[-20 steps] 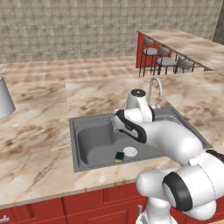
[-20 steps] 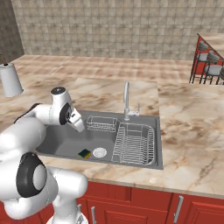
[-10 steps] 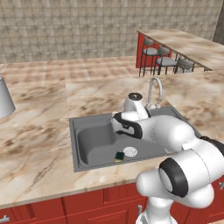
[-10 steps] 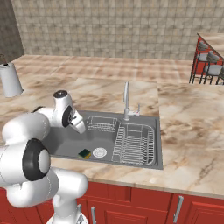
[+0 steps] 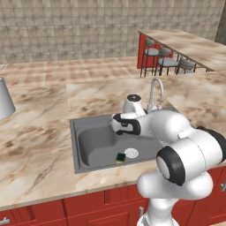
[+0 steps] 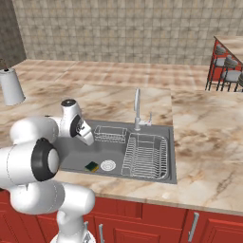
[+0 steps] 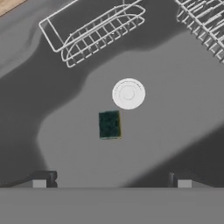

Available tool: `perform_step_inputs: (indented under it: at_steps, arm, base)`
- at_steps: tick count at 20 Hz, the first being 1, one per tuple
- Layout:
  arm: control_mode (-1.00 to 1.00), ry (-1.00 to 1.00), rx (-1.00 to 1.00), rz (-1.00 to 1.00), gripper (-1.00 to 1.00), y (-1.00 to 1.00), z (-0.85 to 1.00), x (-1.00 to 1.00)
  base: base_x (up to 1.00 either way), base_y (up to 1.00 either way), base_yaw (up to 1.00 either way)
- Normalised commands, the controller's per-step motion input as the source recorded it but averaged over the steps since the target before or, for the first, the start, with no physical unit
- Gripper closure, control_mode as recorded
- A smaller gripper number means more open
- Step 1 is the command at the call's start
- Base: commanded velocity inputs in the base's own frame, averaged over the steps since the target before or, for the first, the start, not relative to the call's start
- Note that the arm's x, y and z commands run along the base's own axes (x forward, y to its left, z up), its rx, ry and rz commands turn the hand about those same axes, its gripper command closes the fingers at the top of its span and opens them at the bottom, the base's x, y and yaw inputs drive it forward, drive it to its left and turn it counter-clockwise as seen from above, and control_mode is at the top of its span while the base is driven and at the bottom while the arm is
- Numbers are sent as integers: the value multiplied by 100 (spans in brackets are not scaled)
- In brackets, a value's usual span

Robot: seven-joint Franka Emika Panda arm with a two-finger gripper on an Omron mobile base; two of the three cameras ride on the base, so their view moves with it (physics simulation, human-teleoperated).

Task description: Pick up the bar soap and sponge from the sink, and place them back in the cabinet, and close the cabinet door.

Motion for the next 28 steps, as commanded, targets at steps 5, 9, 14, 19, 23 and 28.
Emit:
perform_step_inputs:
  at_steps: [5,9,14,19,23,28]
  arm:
    - [-100,6,0,2,-100,0,-22,3]
    - [-100,1,0,1,-100,1,-31,12]
    - [-100,0,0,0,-100,3,-31,21]
    - [-100,0,0,0,-100,1,-25,19]
    - [-100,0,0,0,-100,0,-14,13]
    - [-100,3,0,0,-100,0,-6,1]
  base:
    - [0,0,0]
    - [0,0,0]
    - [0,0,0]
    - [0,0,0]
    - [0,0,0]
    - [0,0,0]
